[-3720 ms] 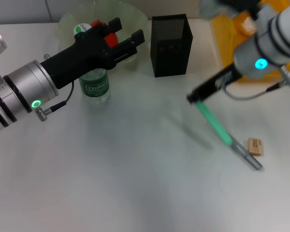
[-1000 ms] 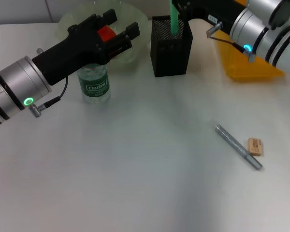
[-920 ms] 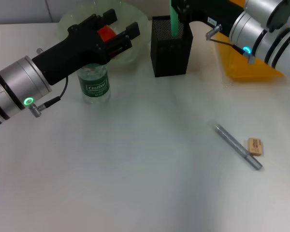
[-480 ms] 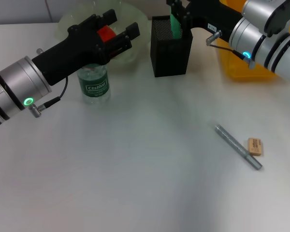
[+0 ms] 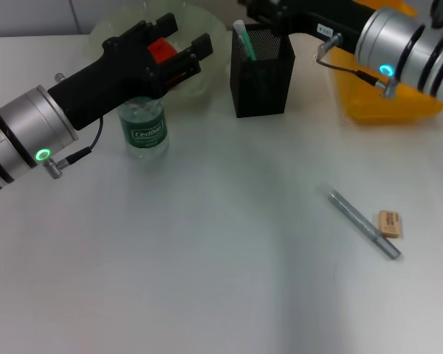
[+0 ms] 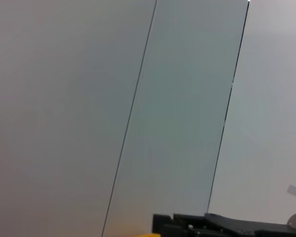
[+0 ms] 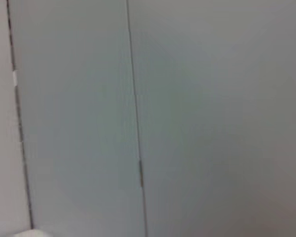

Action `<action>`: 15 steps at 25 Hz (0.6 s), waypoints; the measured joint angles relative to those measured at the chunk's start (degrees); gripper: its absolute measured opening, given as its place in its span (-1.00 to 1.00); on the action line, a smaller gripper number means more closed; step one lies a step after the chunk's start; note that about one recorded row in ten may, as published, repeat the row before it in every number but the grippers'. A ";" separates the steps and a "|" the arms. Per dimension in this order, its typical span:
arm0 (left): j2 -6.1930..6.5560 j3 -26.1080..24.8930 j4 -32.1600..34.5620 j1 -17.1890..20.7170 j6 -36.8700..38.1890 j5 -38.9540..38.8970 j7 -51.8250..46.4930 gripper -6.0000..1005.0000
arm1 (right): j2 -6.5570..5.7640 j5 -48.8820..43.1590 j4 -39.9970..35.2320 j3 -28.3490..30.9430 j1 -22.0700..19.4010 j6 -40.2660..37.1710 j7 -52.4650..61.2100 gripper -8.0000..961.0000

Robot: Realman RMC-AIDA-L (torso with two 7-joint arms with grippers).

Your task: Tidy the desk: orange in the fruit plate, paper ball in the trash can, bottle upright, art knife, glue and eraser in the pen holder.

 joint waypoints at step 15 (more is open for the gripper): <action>0.00 0.04 -0.66 0.19 0.04 -0.13 0.90 0.53 | 0.02 -67.61 -38.07 18.74 -8.99 -33.91 69.24 0.07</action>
